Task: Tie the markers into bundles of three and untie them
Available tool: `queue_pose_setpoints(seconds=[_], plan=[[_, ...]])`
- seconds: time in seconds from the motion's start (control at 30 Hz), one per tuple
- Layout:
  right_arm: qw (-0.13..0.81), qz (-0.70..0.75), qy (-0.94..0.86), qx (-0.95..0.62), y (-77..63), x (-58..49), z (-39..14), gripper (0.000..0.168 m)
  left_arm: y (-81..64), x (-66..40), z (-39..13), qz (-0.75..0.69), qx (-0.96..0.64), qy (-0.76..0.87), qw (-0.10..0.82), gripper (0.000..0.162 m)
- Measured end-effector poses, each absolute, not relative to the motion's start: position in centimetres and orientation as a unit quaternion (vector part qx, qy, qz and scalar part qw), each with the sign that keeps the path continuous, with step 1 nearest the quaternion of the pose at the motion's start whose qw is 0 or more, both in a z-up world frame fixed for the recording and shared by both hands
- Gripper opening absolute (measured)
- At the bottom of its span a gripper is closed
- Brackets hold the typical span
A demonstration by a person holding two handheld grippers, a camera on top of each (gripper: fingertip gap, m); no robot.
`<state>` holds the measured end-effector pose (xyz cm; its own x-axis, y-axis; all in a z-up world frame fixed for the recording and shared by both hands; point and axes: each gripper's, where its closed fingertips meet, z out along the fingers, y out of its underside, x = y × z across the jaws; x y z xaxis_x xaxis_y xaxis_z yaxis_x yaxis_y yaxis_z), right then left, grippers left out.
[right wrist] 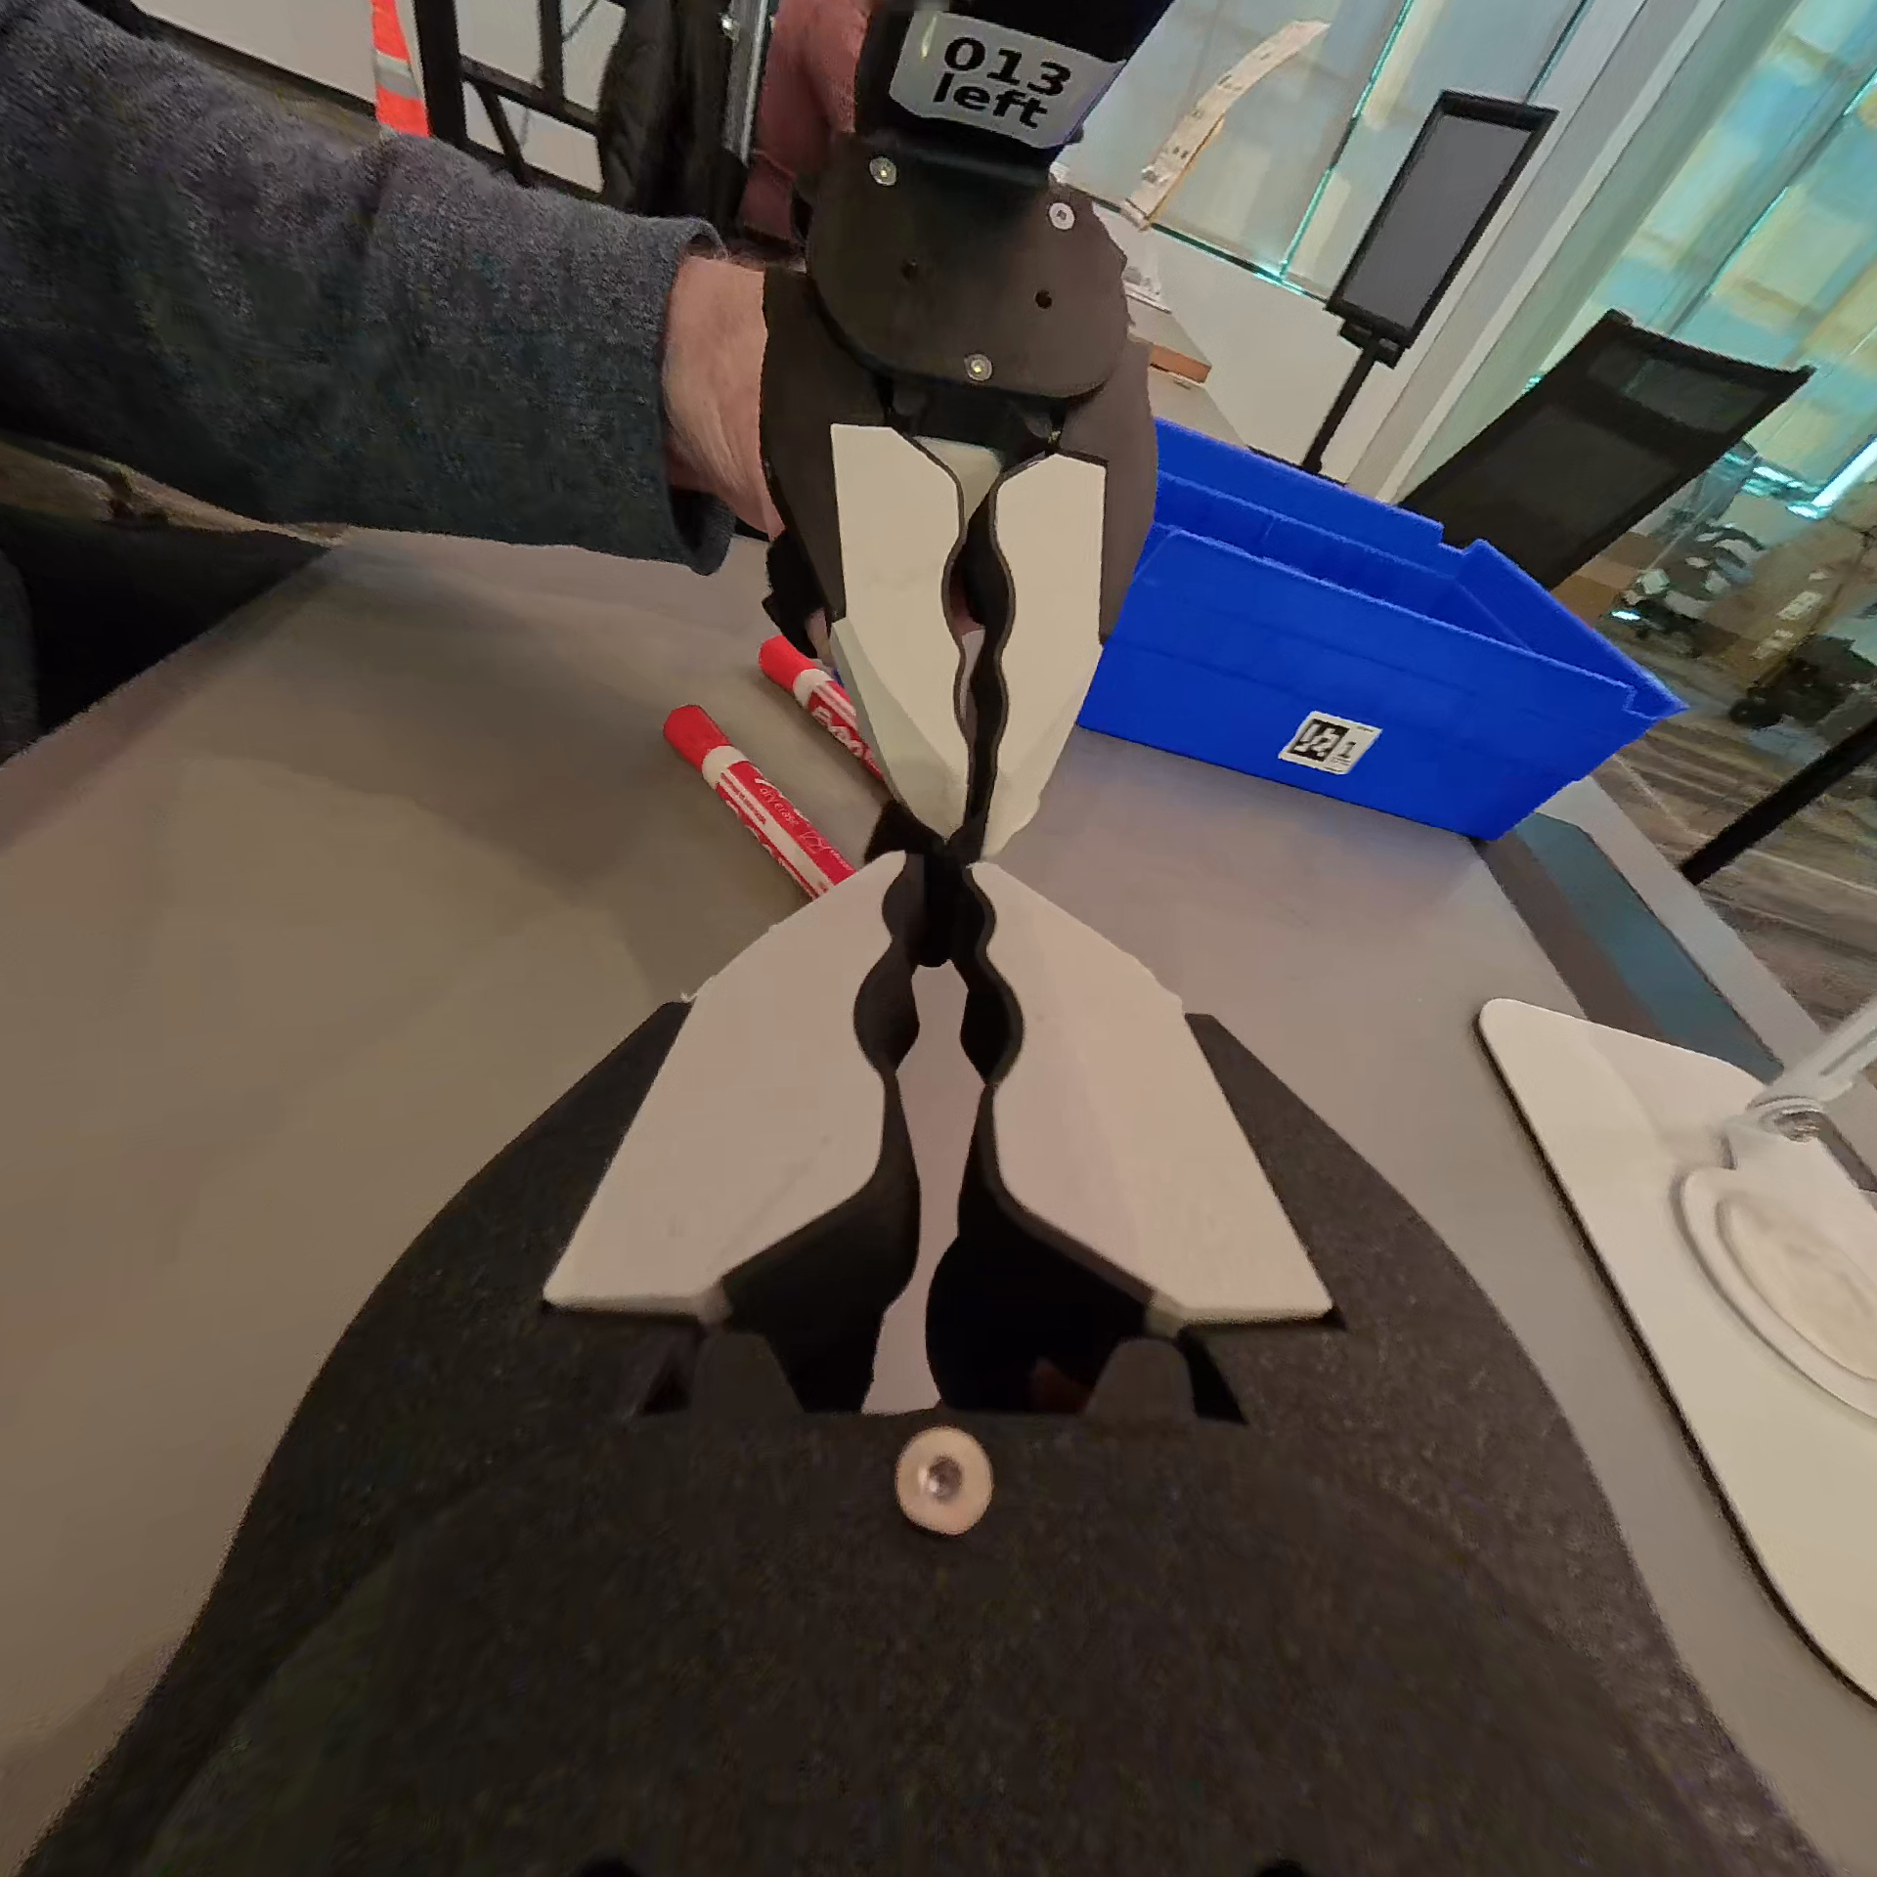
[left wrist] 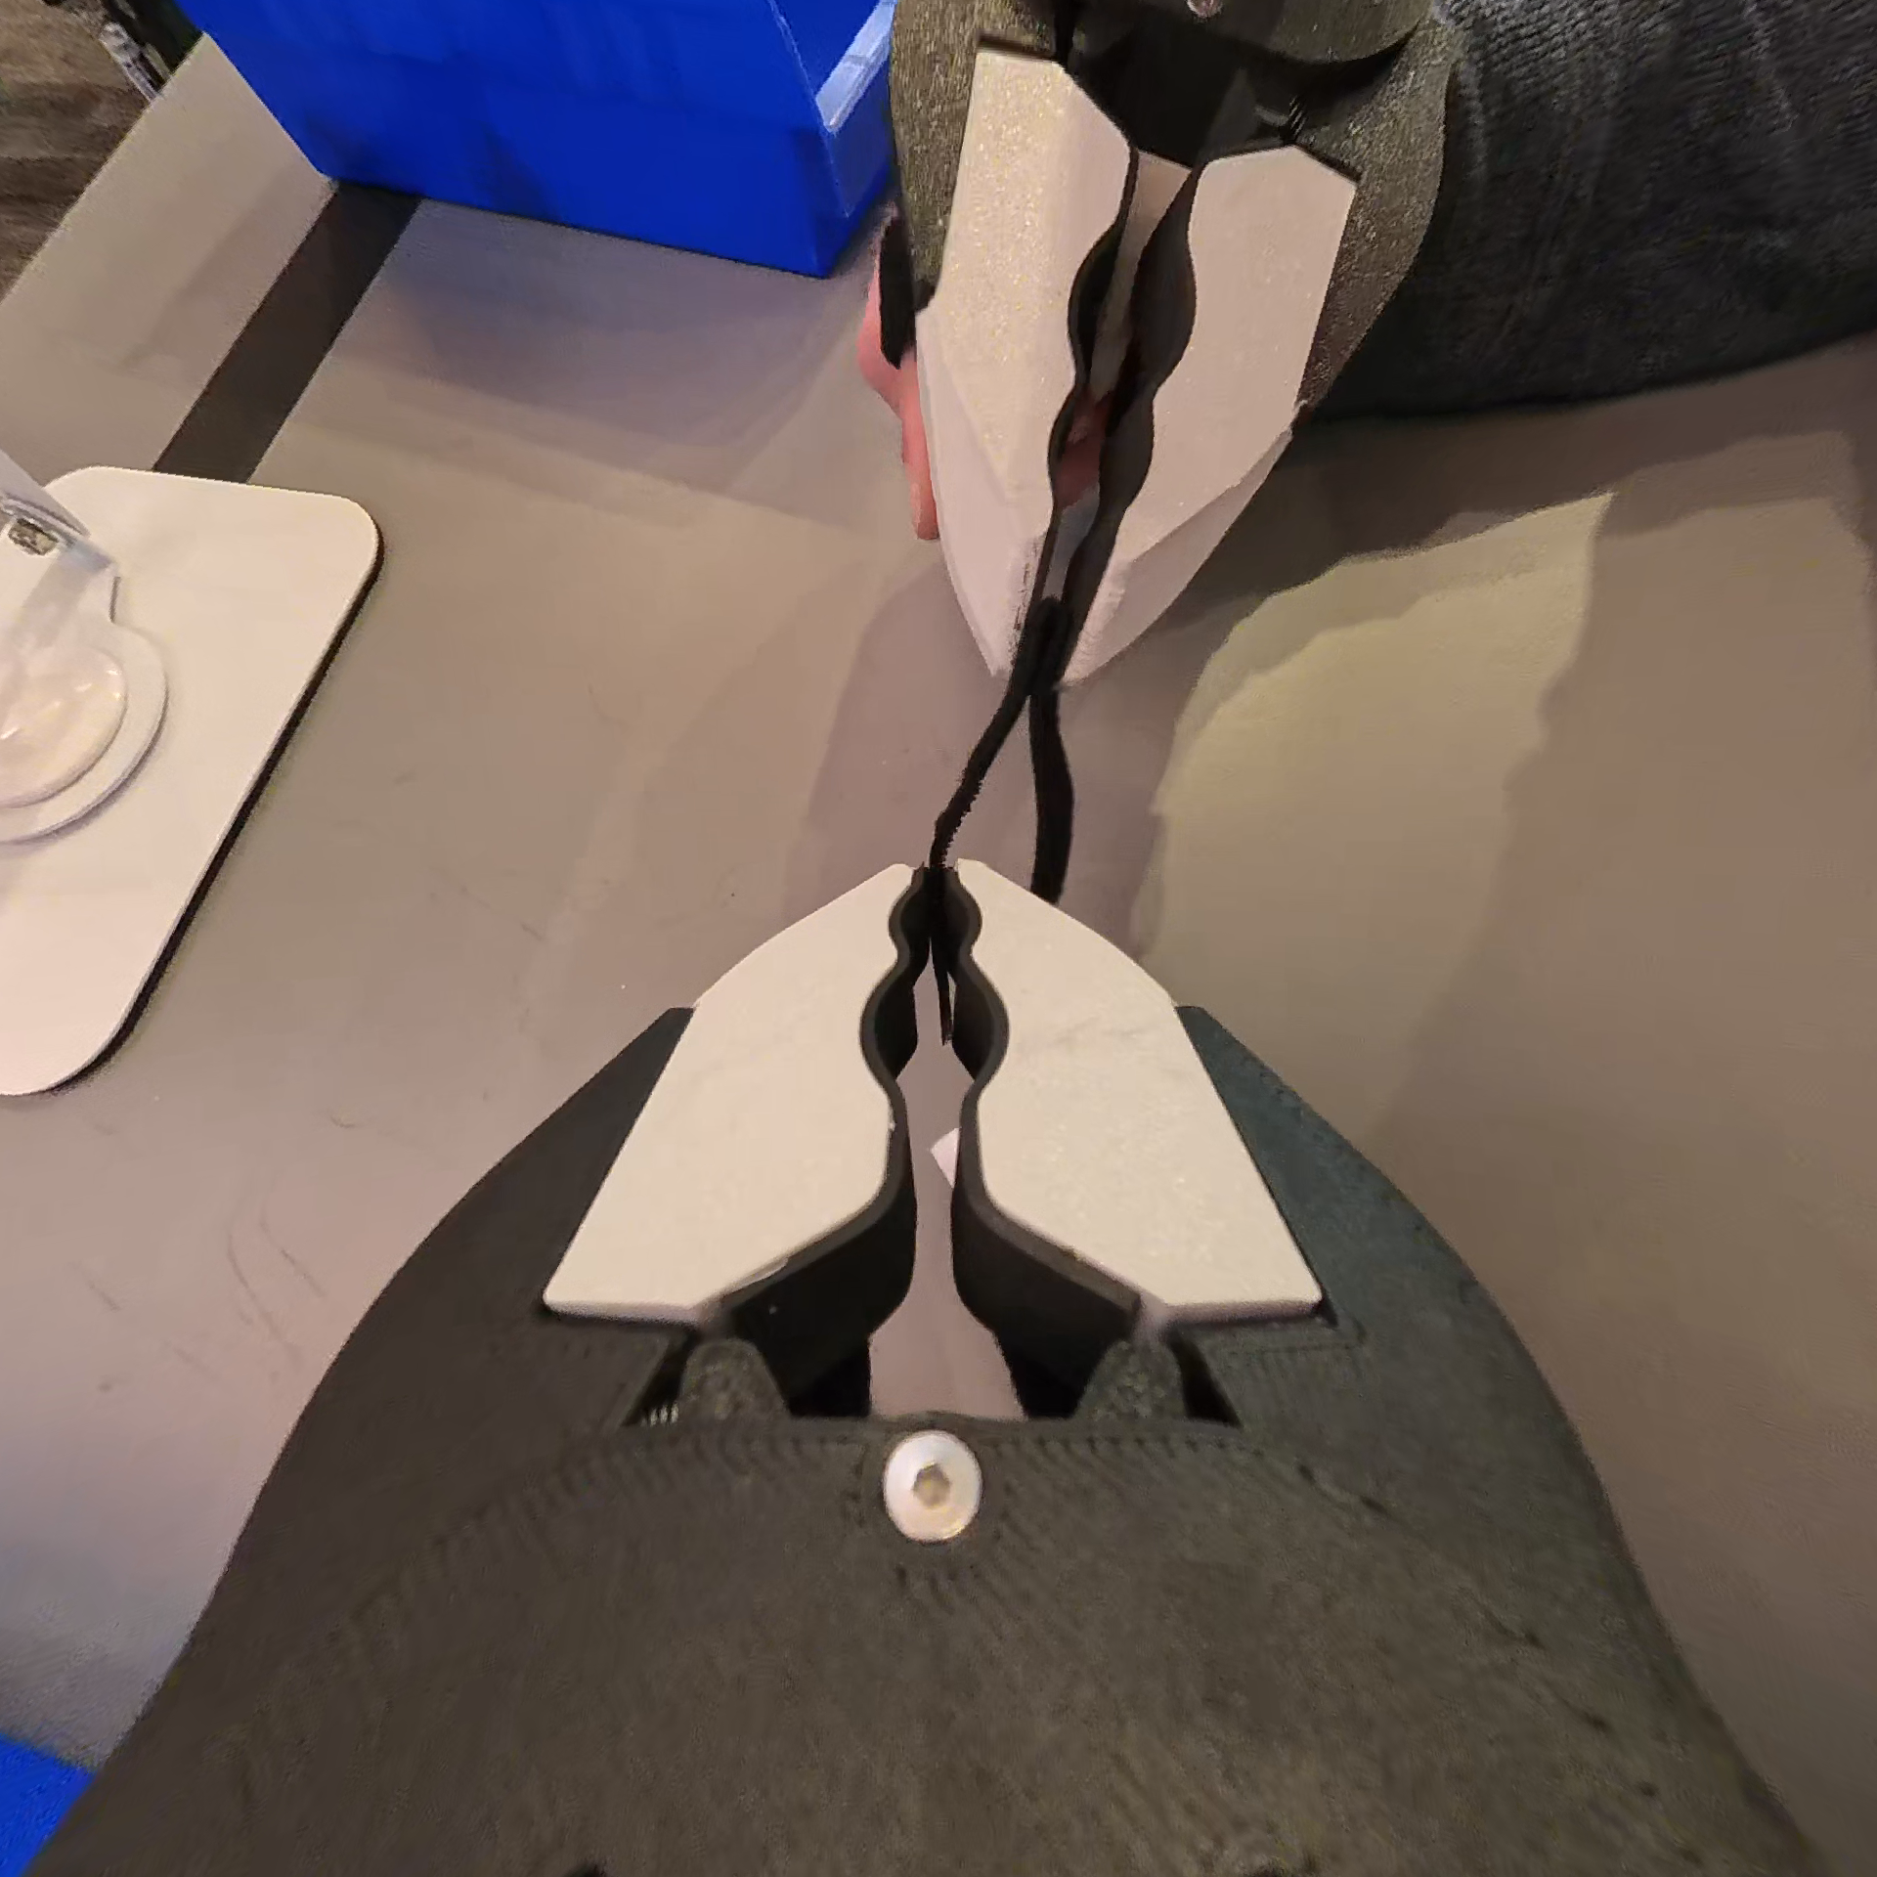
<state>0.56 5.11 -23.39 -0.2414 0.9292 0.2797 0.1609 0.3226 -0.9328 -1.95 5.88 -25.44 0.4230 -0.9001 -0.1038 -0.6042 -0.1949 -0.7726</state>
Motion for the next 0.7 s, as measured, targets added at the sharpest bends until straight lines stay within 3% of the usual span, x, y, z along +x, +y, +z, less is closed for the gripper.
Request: queue_pose_setpoints(seconds=[0.03,0.33,0.57,0.7], plan=[[0.457,0.421,-0.668,-0.409,5.05,0.58,-23.39,0.003,5.87,-1.92,-25.42,-0.194,-0.748,0.501,0.389,0.001],[0.429,0.450,-0.664,-0.415,4.63,0.29,-23.53,0.004,5.78,-2.02,-25.72,-0.201,-0.750,0.496,0.390,0.001],[0.437,0.444,-0.662,-0.417,4.85,0.39,-23.57,0.014,5.74,-2.50,-25.45,-0.195,-0.753,0.494,0.388,0.001],[0.440,0.441,-0.664,-0.413,4.77,0.37,-23.60,0.006,5.49,-2.38,-25.25,-0.207,-0.750,0.493,0.389,0.001]])
